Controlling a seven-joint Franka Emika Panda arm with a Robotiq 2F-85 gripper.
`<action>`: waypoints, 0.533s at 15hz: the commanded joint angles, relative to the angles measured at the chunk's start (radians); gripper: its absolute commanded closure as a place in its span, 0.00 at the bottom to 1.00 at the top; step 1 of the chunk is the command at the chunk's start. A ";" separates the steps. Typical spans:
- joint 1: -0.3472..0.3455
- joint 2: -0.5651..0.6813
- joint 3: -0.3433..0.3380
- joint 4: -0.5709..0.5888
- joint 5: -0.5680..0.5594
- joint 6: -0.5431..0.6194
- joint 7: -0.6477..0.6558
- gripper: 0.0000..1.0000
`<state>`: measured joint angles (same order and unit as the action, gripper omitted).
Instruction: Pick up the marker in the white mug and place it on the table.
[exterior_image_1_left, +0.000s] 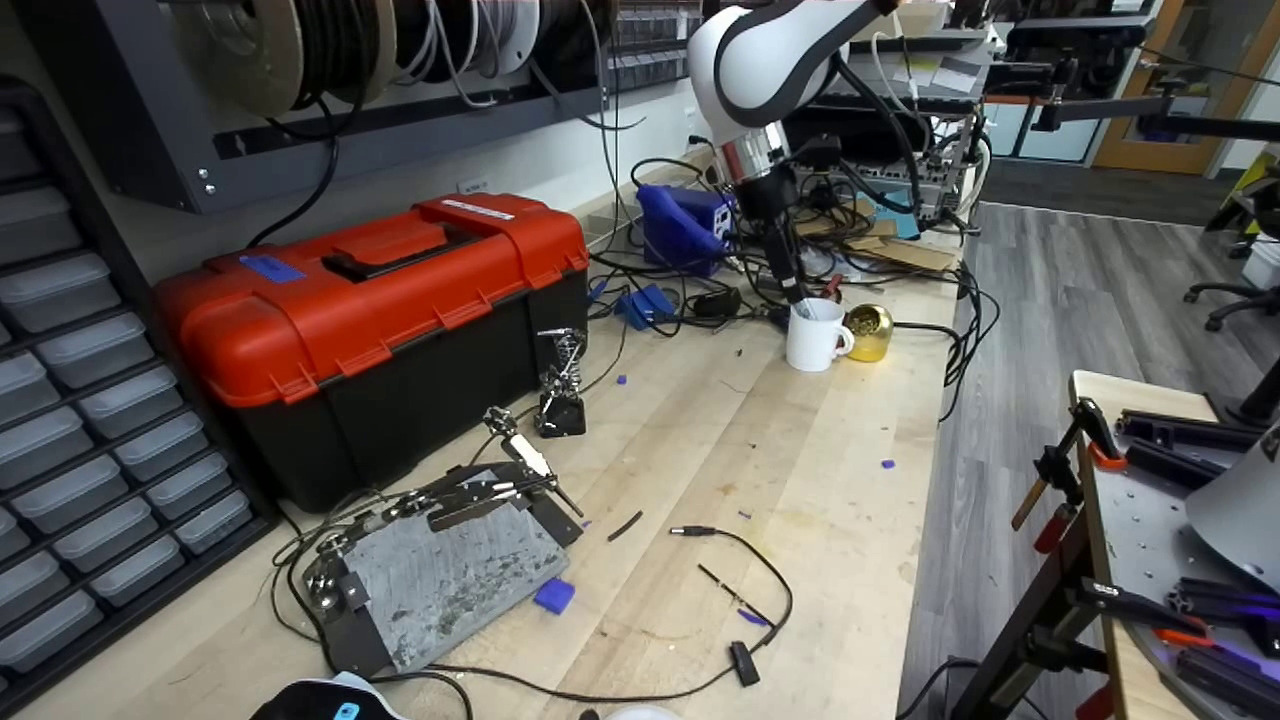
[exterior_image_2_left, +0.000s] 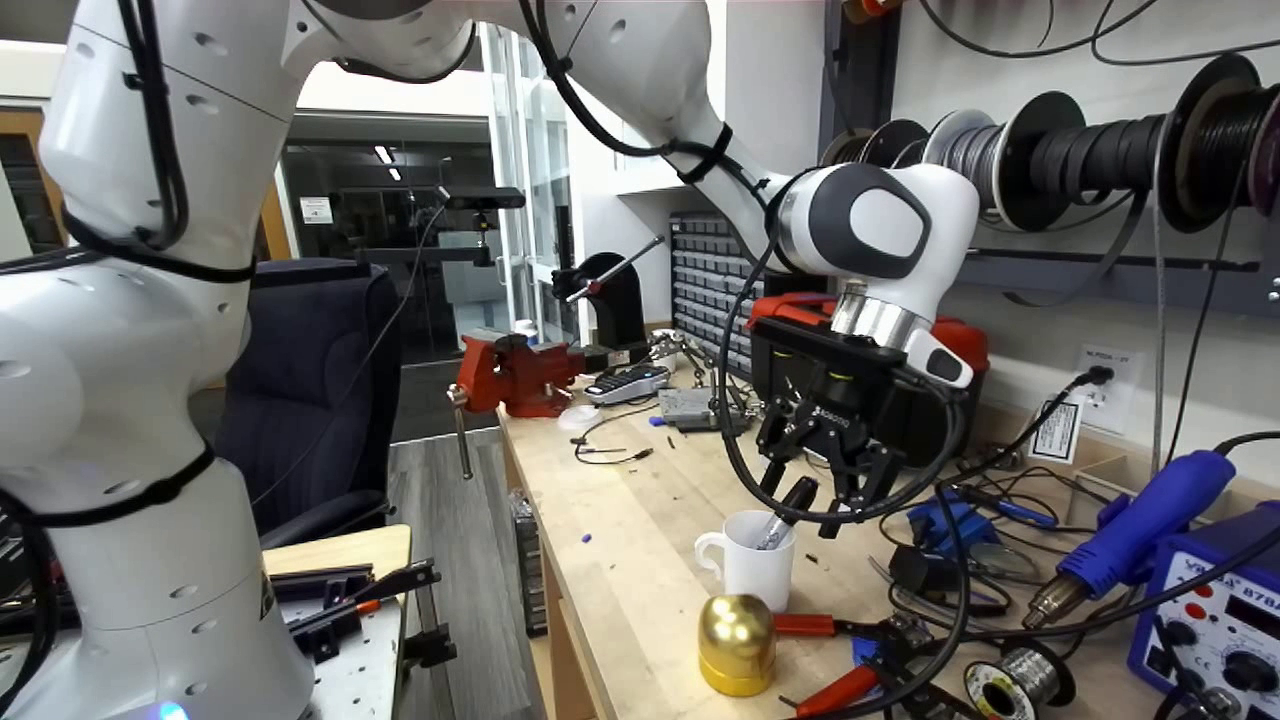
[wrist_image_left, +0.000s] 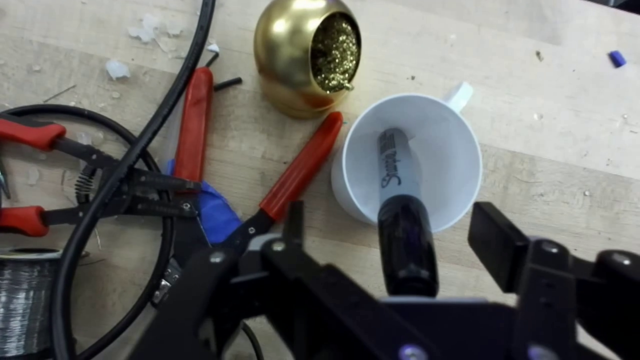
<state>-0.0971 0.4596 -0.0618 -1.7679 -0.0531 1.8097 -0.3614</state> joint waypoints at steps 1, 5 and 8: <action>-0.024 -0.001 0.016 0.009 -0.005 0.018 -0.029 0.50; -0.024 -0.007 0.016 -0.002 -0.009 0.033 -0.037 0.80; -0.026 -0.011 0.016 -0.008 -0.008 0.040 -0.046 0.99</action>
<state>-0.1005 0.4596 -0.0617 -1.7657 -0.0532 1.8314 -0.3848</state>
